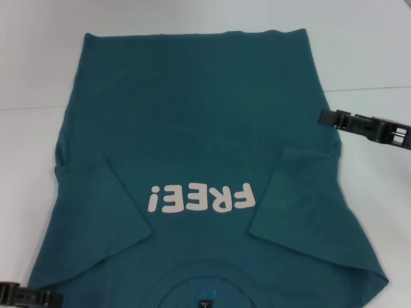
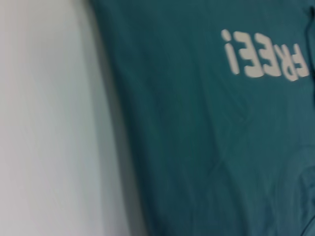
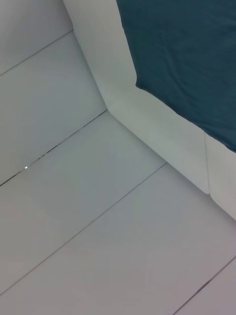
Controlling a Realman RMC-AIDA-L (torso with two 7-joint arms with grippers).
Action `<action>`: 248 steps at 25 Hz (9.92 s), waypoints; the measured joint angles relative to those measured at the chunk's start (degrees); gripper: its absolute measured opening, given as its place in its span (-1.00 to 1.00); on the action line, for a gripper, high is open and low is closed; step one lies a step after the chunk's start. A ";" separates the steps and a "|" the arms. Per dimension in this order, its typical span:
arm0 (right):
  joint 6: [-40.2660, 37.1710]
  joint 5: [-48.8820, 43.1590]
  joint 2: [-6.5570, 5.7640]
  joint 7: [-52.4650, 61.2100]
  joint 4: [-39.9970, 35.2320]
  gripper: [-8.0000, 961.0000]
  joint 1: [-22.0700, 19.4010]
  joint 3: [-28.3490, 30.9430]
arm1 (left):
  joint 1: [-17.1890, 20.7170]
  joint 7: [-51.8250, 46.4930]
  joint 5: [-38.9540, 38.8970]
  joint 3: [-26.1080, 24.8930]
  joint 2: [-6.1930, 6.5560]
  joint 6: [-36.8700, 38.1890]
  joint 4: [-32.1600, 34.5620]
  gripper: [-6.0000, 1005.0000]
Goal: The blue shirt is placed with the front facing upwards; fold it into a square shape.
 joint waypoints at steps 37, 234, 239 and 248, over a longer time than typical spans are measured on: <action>-0.31 0.47 0.00 0.00 0.00 0.96 -0.06 0.53 | -1.18 -0.95 1.15 1.60 -0.10 -1.60 -0.56 0.51; 25.97 -9.15 1.83 -5.46 2.90 -0.89 10.26 11.00 | -17.79 5.94 -29.84 -1.37 5.22 -39.25 -20.73 -0.95; 29.91 -9.00 2.25 -6.26 3.70 -0.89 11.64 9.81 | -18.30 8.42 -32.79 -1.37 4.79 -42.61 -23.49 -0.95; 37.35 -6.46 2.79 -11.77 9.14 -0.88 12.63 8.75 | -18.19 14.13 -35.83 -1.54 2.10 -49.68 -26.67 -0.95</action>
